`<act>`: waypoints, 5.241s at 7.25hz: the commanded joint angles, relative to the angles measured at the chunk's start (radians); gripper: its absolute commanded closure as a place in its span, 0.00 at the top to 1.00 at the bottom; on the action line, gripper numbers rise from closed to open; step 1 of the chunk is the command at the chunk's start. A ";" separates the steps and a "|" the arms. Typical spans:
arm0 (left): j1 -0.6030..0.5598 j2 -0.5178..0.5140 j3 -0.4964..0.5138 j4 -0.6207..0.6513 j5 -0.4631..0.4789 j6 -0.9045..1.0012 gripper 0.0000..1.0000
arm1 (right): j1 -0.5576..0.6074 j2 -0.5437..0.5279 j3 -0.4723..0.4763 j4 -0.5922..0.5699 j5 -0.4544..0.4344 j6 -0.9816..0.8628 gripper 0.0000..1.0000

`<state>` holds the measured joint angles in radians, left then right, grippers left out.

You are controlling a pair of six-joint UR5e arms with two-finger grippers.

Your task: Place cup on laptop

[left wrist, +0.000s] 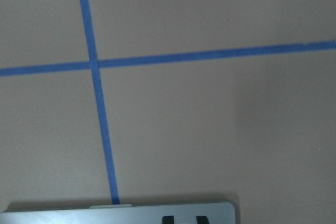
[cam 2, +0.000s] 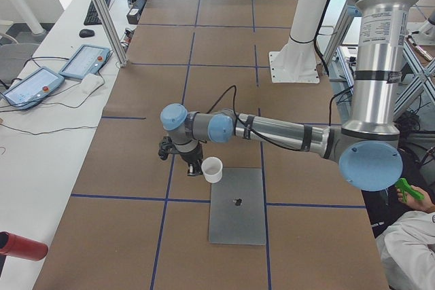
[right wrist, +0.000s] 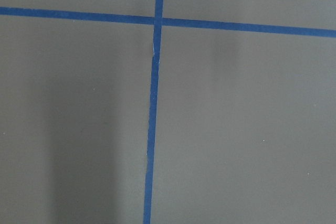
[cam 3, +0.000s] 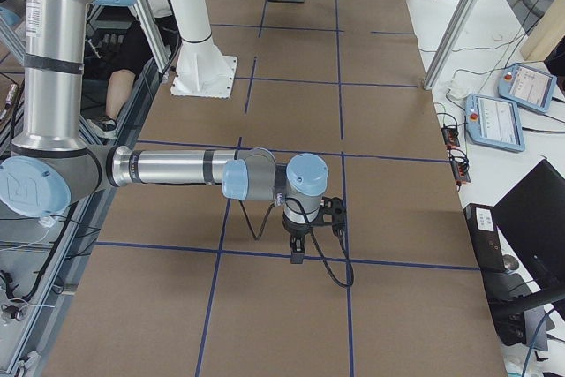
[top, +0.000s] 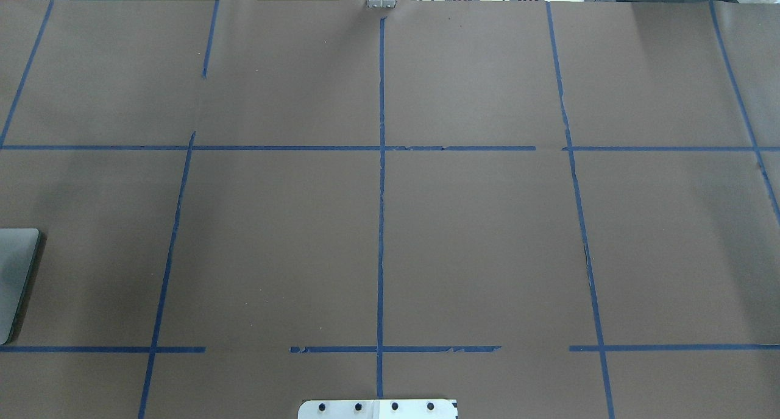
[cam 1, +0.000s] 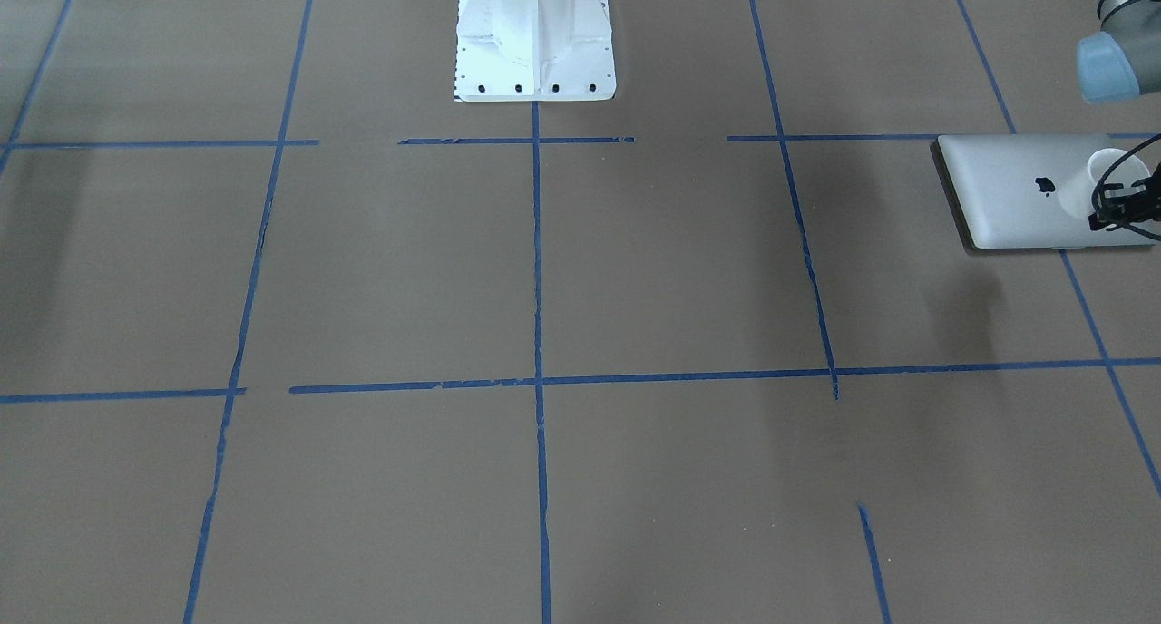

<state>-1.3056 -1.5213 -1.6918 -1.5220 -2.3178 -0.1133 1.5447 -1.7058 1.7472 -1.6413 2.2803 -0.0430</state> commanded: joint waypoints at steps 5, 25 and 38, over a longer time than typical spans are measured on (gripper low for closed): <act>0.016 0.214 0.195 -0.619 -0.012 -0.262 0.00 | 0.000 0.000 0.000 0.000 -0.001 0.000 1.00; -0.343 0.052 0.020 -0.020 0.055 0.254 1.00 | 0.000 0.000 0.000 0.000 0.001 0.000 1.00; -0.336 0.089 0.035 -0.104 -0.041 0.254 1.00 | 0.000 0.000 0.000 0.000 -0.001 0.000 1.00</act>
<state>-1.6414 -1.4333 -1.6581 -1.6155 -2.3557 0.1422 1.5447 -1.7058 1.7472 -1.6407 2.2801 -0.0430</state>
